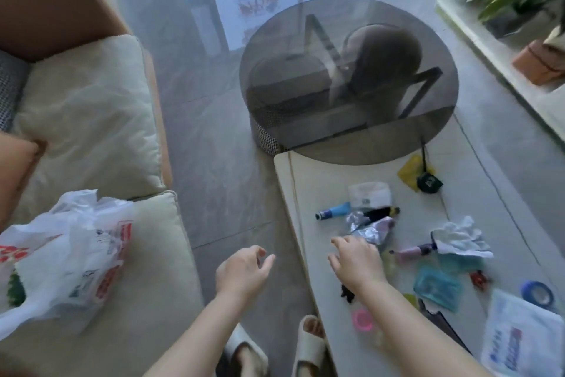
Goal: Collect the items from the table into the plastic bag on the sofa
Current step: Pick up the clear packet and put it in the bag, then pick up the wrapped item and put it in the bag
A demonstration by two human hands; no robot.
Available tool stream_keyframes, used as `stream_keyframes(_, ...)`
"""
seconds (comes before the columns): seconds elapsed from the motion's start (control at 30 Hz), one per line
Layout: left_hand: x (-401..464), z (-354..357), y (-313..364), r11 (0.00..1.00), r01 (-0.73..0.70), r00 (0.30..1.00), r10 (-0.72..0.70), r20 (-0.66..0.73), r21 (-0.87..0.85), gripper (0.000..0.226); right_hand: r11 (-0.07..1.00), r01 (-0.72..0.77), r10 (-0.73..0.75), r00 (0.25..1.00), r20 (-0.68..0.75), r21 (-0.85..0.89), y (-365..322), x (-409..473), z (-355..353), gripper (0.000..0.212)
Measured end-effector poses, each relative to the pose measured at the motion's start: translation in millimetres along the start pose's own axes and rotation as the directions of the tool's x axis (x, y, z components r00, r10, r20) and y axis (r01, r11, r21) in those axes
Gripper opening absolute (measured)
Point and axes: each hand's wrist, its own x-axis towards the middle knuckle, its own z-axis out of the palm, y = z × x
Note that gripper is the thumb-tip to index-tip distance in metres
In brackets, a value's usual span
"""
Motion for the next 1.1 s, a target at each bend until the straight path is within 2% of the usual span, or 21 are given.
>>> stream_keyframes(0.13, 14, 24, 44, 0.996, -0.072, 0.995, 0.069, 0.066, 0.054, 0.035, 0.990, -0.135, 0.134, 0.991, 0.009, 0.039, 54, 2, 15, 0.034)
stream_keyframes(0.27, 37, 43, 74, 0.987, -0.137, 0.984, 0.125, 0.124, 0.089, 0.031, 0.946, -0.277, 0.274, 0.961, 0.041, 0.167, 92, 9, 33, 0.036)
stream_keyframes(0.43, 84, 79, 101, 0.983, -0.151, 0.965, 0.123, 0.231, 0.106, 0.038, 0.869, -0.412, 0.404, 0.911, 0.087, 0.273, 137, 36, 54, 0.031)
stream_keyframes(0.57, 116, 121, 125, 0.983, -0.133, 0.925, 0.079, 0.372, 0.123, 0.043, 0.845, -0.432, 0.424, 0.900, 0.099, 0.314, 168, 76, 65, 0.035)
stream_keyframes(0.63, 123, 142, 137, 0.994, -0.097, 0.904, 0.066, 0.422, 0.052, 0.046, 0.844, -0.426, 0.415, 0.904, 0.106, 0.327, 176, 98, 67, 0.038)
stream_keyframes(0.77, 132, 177, 155, 0.969, 0.025, 0.891, 0.090, 0.445, -0.246, 0.053, 0.822, -0.424, 0.395, 0.905, 0.155, 0.380, 181, 132, 76, 0.044)
stream_keyframes(0.9, 138, 197, 166, 0.818, 0.220, 0.856, 0.100, 0.508, -0.532, 0.054, 0.766, -0.435, 0.350, 0.900, 0.261, 0.473, 182, 148, 85, 0.055)
stream_keyframes(1.0, 141, 203, 170, 0.726, 0.311, 0.841, 0.091, 0.534, -0.614, 0.048, 0.670, -0.459, 0.377, 0.887, 0.266, 0.583, 180, 149, 85, 0.054)
stream_keyframes(1.1, 144, 201, 170, 0.653, 0.351, 0.841, 0.096, 0.532, -0.671, 0.050, 0.595, -0.508, 0.433, 0.855, 0.285, 0.622, 184, 147, 79, 0.052)
